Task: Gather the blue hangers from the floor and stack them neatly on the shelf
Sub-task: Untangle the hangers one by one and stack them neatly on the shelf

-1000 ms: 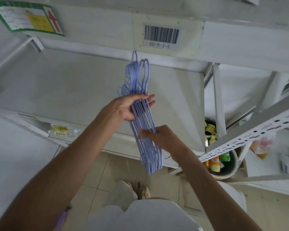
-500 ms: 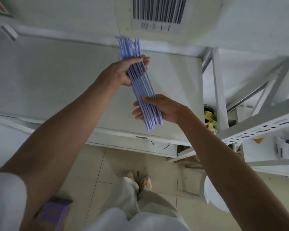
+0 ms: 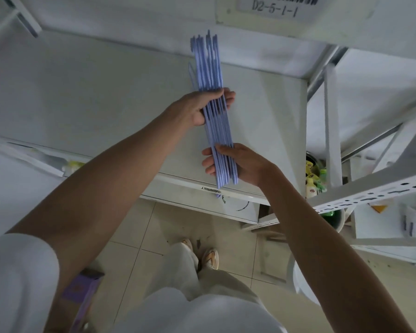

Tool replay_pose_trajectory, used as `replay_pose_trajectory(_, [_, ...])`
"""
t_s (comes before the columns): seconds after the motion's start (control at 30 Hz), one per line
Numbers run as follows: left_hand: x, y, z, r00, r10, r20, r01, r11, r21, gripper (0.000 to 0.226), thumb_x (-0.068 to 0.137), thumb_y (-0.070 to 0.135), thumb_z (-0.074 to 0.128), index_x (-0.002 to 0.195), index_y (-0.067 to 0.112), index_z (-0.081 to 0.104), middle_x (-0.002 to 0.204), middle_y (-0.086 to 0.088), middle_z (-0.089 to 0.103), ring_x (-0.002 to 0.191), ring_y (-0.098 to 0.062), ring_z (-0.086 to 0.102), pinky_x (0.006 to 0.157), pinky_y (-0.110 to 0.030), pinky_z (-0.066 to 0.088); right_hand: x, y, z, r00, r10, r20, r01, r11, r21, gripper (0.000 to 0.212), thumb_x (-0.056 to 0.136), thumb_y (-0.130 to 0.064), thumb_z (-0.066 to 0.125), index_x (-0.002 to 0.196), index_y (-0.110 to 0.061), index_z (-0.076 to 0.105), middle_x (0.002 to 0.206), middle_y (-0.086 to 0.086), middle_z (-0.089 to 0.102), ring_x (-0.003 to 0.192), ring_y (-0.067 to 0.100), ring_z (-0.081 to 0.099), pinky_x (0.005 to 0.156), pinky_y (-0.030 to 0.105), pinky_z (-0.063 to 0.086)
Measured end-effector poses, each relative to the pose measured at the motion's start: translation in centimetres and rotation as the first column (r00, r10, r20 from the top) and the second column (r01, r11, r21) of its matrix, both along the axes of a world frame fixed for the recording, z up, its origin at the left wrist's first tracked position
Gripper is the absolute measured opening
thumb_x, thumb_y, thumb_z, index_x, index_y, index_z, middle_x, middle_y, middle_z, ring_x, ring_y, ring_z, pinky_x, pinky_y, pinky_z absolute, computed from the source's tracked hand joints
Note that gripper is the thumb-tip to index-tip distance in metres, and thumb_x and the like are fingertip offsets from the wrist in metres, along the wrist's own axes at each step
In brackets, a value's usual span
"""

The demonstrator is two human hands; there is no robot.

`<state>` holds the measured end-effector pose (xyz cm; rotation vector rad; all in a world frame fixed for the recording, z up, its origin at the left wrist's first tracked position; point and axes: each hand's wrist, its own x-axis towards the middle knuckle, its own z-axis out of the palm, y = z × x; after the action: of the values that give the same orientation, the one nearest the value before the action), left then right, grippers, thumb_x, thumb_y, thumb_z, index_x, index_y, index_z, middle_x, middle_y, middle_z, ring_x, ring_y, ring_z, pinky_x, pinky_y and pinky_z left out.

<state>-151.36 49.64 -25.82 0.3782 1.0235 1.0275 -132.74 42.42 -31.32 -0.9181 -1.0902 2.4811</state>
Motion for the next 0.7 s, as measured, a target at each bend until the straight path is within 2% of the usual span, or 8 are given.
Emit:
replay_pose_trajectory(0.13, [0.5,-0.6,-1.6,0.999,0.003,0.041,-0.007,0.995,0.096,0.015,0.105,0.002,0.051,0.103,-0.001,0.065,0.096,-0.014,0.081,0.097,-0.022,0.077,0.088,-0.036,0.062,1.1,0.2,-0.7,0.999,0.034,0.025,-0.034,0.999,0.021,0.033,0.110,-0.023,0.049,0.125,0.001,0.065,0.115,0.023,0.073,0.103,0.035,0.072,0.092,0.043,0.059])
replay_pose_trajectory(0.23, [0.0,-1.3,-2.1,0.996,-0.029,0.090,0.017,0.991,0.131,0.019,0.108,0.004,0.046,0.098,0.001,0.062,0.114,-0.019,0.074,0.112,-0.024,0.069,0.092,-0.040,0.060,0.7,-0.3,-0.8,0.999,0.052,0.005,-0.052,0.998,0.023,0.033,0.111,-0.023,0.046,0.125,0.001,0.064,0.118,0.024,0.073,0.104,0.035,0.074,0.089,0.041,0.061])
replay_pose_trajectory(0.3, [-0.6,-1.1,-1.7,0.996,-0.049,0.077,0.038,0.990,0.138,0.021,0.109,0.006,0.043,0.100,0.001,0.061,0.112,-0.020,0.076,0.115,-0.026,0.068,0.093,-0.041,0.060,0.1,-0.4,-0.5,0.999,0.041,-0.030,-0.041,0.999,0.007,0.032,0.111,-0.022,0.046,0.122,-0.001,0.068,0.117,0.024,0.073,0.103,0.034,0.074,0.087,0.040,0.061])
replay_pose_trajectory(0.4, [-0.4,0.0,-1.1,0.997,-0.063,0.048,0.056,0.988,0.144,0.023,0.110,0.007,0.040,0.112,-0.002,0.061,0.100,-0.018,0.080,0.098,-0.028,0.077,0.084,-0.040,0.064,-0.6,-0.4,-0.6,0.994,0.005,-0.106,-0.007,1.000,-0.019,0.030,0.109,-0.020,0.051,0.121,-0.002,0.072,0.114,0.023,0.074,0.104,0.035,0.074,0.090,0.041,0.060])
replay_pose_trajectory(0.47, [0.6,0.3,-1.2,0.997,-0.070,0.029,0.065,0.986,0.156,0.023,0.110,0.007,0.040,0.113,-0.003,0.061,0.100,-0.020,0.079,0.093,-0.029,0.078,0.082,-0.040,0.064,-0.3,-0.3,-0.9,0.996,0.018,-0.084,-0.020,0.999,-0.030,0.026,0.108,-0.017,0.053,0.118,-0.003,0.073,0.112,0.023,0.074,0.106,0.037,0.073,0.094,0.045,0.058])
replay_pose_trajectory(0.57, [2.6,-0.1,-2.5,0.998,-0.062,0.023,0.055,0.973,0.226,0.020,0.110,0.008,0.042,0.106,0.000,0.060,0.108,-0.024,0.074,0.098,-0.031,0.076,0.091,-0.044,0.061,0.8,-0.6,-1.9,0.997,0.056,-0.061,-0.059,0.997,-0.056,0.023,0.106,-0.014,0.055,0.114,-0.003,0.074,0.113,0.024,0.074,0.110,0.038,0.072,0.103,0.050,0.054])
replay_pose_trajectory(0.7, [4.3,0.1,-4.0,0.999,-0.041,0.006,0.038,0.960,0.278,0.017,0.108,0.008,0.047,0.104,-0.001,0.061,0.106,-0.025,0.077,0.101,-0.033,0.076,0.087,-0.044,0.062,2.3,-0.4,-2.7,0.994,0.050,-0.096,-0.058,0.995,-0.084,0.022,0.101,-0.016,0.063,0.115,-0.002,0.073,0.112,0.024,0.075,0.108,0.038,0.073,0.098,0.050,0.055])
